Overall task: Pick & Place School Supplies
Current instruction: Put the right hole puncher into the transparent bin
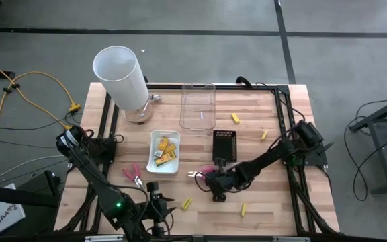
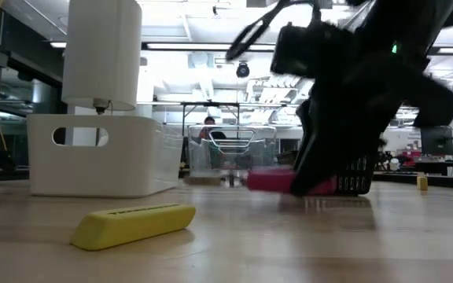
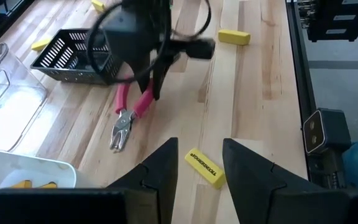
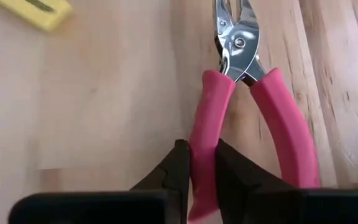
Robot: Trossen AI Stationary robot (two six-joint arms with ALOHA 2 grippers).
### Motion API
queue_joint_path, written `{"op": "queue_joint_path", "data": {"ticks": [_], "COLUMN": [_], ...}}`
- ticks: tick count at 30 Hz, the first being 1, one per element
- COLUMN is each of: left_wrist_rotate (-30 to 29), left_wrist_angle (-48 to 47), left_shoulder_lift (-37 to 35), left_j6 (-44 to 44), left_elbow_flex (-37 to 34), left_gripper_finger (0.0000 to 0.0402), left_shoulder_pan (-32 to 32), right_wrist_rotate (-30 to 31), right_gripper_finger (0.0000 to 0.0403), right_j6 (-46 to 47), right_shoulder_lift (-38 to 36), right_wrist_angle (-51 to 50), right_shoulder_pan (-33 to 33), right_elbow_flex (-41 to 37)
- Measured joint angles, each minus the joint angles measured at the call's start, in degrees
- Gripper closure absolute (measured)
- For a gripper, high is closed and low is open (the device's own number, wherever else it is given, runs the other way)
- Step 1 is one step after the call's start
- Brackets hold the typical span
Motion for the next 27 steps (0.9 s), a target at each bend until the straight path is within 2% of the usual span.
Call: {"op": "queue_joint_path", "data": {"ticks": [9,13,17,20,27], "left_wrist_rotate": [0.0,0.0,0.0,0.0,0.0], "left_wrist_angle": [0.4,0.4,0.5,0.7,0.8], "left_shoulder_lift": [0.0,0.0,0.0,0.0,0.0], "left_j6": [-0.1,-0.1,-0.1,0.1,0.1], "left_elbow_flex": [0.0,0.0,0.0,0.0,0.0], "left_gripper_finger": [0.0282,0.0282,0.0282,0.0282,0.0282], "left_shoulder_pan": [0.1,0.1,0.1,0.1,0.1], "right_wrist_rotate": [0.6,3.1,4.1,1.3,-10.3], "right_gripper_finger": [0.0361,0.0365,0.0364,0.0361,0.0364], "right_j6": [-1.2,-4.7,-7.7,-8.3,-8.8], "right_shoulder_lift": [-9.8,-14.5,-17.5,-17.7,-17.0], "right_wrist_angle": [-1.6,-2.0,-1.3,1.0,5.2], "right_shoulder_pan": [-0.9,-4.2,-10.2,-16.5,-32.5], "right_elbow_flex": [0.0,0.0,0.0,0.1,0.0]}}
